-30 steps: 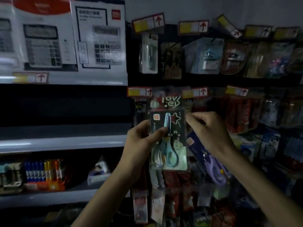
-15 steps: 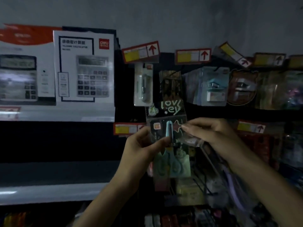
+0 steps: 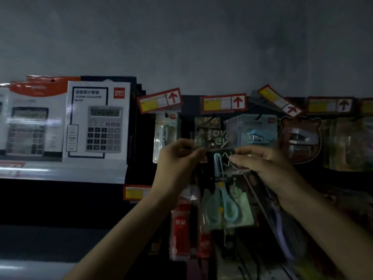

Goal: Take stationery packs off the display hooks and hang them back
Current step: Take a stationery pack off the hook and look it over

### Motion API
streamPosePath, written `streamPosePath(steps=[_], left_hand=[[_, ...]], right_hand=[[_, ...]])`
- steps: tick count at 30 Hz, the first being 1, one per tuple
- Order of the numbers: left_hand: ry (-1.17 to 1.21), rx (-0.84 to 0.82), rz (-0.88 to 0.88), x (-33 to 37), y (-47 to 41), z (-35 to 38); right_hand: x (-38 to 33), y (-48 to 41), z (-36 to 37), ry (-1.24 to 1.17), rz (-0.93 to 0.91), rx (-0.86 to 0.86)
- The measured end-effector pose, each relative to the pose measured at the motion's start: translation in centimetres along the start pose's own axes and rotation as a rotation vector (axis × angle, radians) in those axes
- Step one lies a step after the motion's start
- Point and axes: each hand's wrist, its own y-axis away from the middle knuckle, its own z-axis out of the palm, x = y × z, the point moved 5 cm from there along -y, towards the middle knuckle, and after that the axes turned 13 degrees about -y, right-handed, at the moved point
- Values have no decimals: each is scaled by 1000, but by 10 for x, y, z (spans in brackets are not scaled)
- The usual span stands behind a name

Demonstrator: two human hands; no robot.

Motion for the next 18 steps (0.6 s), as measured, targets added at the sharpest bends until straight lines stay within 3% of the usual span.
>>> streamPosePath(steps=[4, 8, 11, 14, 18], left_hand=[[-233, 95, 128, 11, -27, 2], [-883, 395, 551, 39, -49, -3], [-1211, 414, 697, 46, -65, 5], [-1351, 414, 772, 48, -76, 11], [-1321, 405, 809, 58, -79, 10]], right_hand=[[-6, -9, -7, -91, 59, 33], [-11, -18, -15, -157, 71, 71], [-12, -25, -17, -187, 72, 96], [-13, -29, -15, -208, 55, 101], [-12, -34, -10, -225, 31, 76]])
